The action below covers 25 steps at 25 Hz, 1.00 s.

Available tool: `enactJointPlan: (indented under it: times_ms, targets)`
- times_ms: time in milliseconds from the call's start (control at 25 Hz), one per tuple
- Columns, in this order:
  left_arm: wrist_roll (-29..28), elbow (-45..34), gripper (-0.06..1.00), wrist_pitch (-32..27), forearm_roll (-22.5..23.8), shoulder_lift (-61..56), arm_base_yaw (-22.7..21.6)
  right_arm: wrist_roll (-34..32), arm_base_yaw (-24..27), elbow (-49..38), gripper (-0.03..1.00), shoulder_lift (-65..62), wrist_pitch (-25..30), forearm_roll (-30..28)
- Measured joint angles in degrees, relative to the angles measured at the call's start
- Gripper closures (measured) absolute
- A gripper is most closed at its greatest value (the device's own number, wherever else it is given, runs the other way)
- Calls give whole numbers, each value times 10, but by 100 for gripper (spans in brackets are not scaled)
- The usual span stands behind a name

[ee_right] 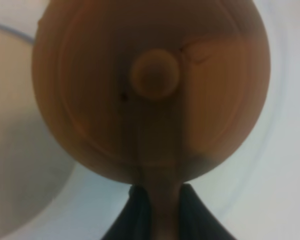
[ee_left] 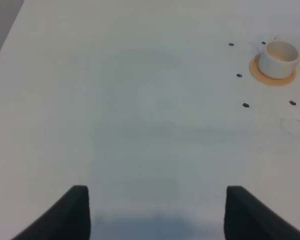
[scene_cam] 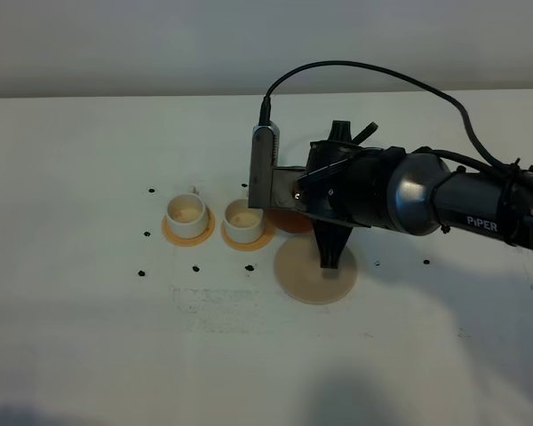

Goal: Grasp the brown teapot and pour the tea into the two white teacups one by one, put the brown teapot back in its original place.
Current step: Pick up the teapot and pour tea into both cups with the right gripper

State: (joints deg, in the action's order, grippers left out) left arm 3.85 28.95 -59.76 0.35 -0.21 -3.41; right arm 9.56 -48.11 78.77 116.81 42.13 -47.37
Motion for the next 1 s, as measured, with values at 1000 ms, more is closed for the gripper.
enactJointPlan:
  times_ms: [1000]
  targets:
    - [0, 0, 36, 0, 0, 0, 0, 56, -6, 0, 88, 0, 0, -94]
